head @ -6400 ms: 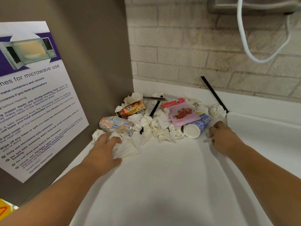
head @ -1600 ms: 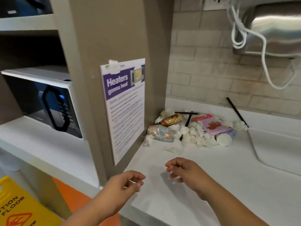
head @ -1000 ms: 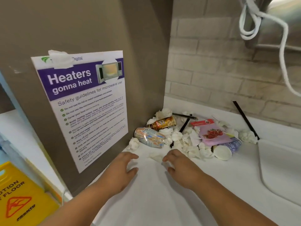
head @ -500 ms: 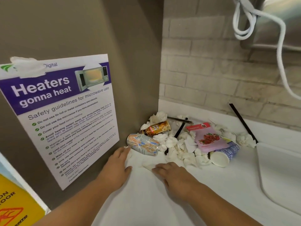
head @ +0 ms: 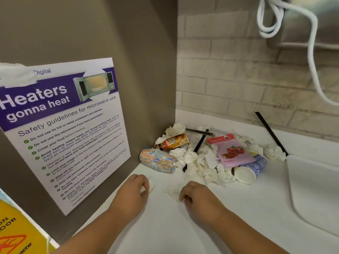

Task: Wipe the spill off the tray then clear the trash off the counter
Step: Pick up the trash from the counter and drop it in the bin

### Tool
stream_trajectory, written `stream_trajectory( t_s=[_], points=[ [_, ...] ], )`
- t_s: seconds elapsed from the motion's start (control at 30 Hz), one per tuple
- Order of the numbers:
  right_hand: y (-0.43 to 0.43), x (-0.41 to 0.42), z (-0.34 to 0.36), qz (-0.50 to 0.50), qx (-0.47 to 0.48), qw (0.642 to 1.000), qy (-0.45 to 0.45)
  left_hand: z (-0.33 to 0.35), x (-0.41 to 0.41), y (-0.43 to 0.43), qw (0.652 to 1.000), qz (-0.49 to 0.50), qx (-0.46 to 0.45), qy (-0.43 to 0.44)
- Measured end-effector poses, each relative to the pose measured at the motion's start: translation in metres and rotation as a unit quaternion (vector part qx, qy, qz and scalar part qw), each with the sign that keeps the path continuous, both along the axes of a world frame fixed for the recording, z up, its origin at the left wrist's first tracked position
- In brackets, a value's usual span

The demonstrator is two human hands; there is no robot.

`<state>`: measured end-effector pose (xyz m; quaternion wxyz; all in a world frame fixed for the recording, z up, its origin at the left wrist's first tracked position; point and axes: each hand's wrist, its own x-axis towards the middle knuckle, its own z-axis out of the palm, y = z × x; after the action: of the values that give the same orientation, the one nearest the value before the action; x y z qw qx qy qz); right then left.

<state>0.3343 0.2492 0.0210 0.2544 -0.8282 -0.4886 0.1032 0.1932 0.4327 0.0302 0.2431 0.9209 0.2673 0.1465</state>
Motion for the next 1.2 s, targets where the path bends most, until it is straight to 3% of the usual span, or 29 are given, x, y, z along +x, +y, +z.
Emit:
stream_trajectory(
  t_s=[0.1, 0.2, 0.33, 0.4, 0.5, 0.6, 0.67, 0.7, 0.83, 0.9, 1.03, 1.2],
  points=[
    [-0.001, -0.009, 0.003, -0.071, 0.070, 0.990, 0.102, 0.008, 0.009, -0.019, 0.995, -0.011, -0.087, -0.052],
    [0.001, -0.019, 0.012, -0.132, 0.159, 0.947, 0.246, 0.014, 0.018, -0.038, 0.987, -0.047, -0.142, -0.052],
    [0.001, -0.023, 0.024, -0.119, 0.206, 0.888, 0.395, 0.016, 0.023, -0.056, 0.978, -0.078, -0.187, -0.042],
    [-0.003, -0.020, 0.028, -0.094, 0.198, 0.884, 0.413, 0.017, 0.021, -0.057, 0.983, -0.066, -0.162, -0.053],
    [-0.011, -0.009, 0.028, -0.104, 0.170, 0.927, 0.317, 0.015, 0.015, -0.051, 0.988, -0.057, -0.128, -0.065],
    [-0.019, 0.016, 0.021, -0.168, 0.142, 0.973, 0.072, 0.012, 0.007, -0.043, 0.989, -0.058, -0.118, -0.061],
    [-0.026, 0.034, 0.018, -0.224, 0.107, 0.964, -0.091, 0.010, 0.002, -0.039, 0.991, -0.053, -0.111, -0.055],
    [-0.028, 0.042, 0.019, -0.250, 0.079, 0.957, -0.123, 0.009, 0.000, -0.037, 0.991, -0.049, -0.109, -0.053],
    [-0.031, 0.062, 0.013, -0.272, -0.088, 0.952, -0.111, 0.004, -0.004, -0.033, 0.992, -0.043, -0.105, -0.045],
    [-0.030, 0.064, 0.005, -0.257, -0.113, 0.953, -0.113, 0.003, -0.005, -0.033, 0.992, -0.046, -0.105, -0.044],
    [-0.029, 0.064, -0.004, -0.248, -0.065, 0.959, -0.123, 0.003, -0.006, -0.034, 0.993, -0.053, -0.099, -0.047],
    [-0.030, 0.054, 0.000, -0.181, 0.031, 0.983, -0.015, 0.006, -0.009, -0.034, 0.992, -0.048, -0.098, -0.061]
  ],
)
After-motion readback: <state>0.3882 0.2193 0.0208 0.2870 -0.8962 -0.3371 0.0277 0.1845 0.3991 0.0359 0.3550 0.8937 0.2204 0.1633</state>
